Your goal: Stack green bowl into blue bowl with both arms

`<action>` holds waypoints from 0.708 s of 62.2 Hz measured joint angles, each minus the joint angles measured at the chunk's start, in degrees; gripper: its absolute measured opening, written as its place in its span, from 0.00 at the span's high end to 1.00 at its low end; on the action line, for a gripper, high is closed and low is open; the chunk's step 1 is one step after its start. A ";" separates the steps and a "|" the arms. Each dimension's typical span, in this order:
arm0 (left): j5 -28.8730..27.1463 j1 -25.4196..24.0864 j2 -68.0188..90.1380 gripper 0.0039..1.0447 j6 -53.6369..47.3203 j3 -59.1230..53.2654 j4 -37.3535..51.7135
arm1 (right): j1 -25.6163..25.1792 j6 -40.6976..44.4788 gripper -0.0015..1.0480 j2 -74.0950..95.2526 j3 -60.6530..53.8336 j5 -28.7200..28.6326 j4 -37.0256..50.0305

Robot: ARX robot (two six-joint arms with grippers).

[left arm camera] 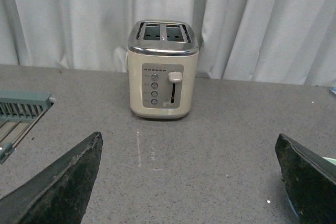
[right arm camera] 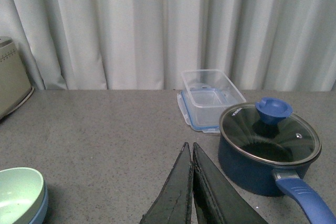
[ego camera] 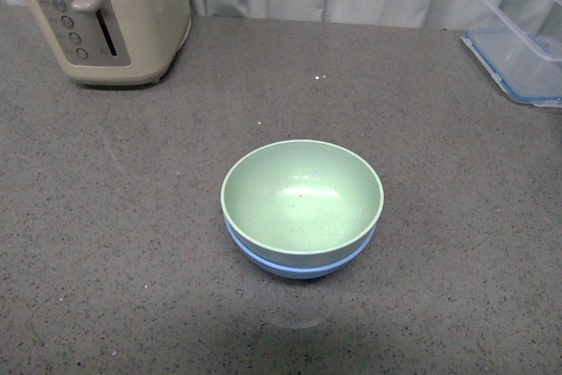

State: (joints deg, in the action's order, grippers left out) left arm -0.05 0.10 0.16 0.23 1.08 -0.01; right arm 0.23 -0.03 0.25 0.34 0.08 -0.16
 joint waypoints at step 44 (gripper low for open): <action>0.00 0.00 0.00 0.06 0.00 0.00 0.00 | -0.04 0.00 0.09 0.00 0.00 0.00 0.00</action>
State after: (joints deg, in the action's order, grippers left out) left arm -0.05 0.10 0.16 0.23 1.08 -0.01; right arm 0.19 -0.03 0.25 0.34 0.08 -0.16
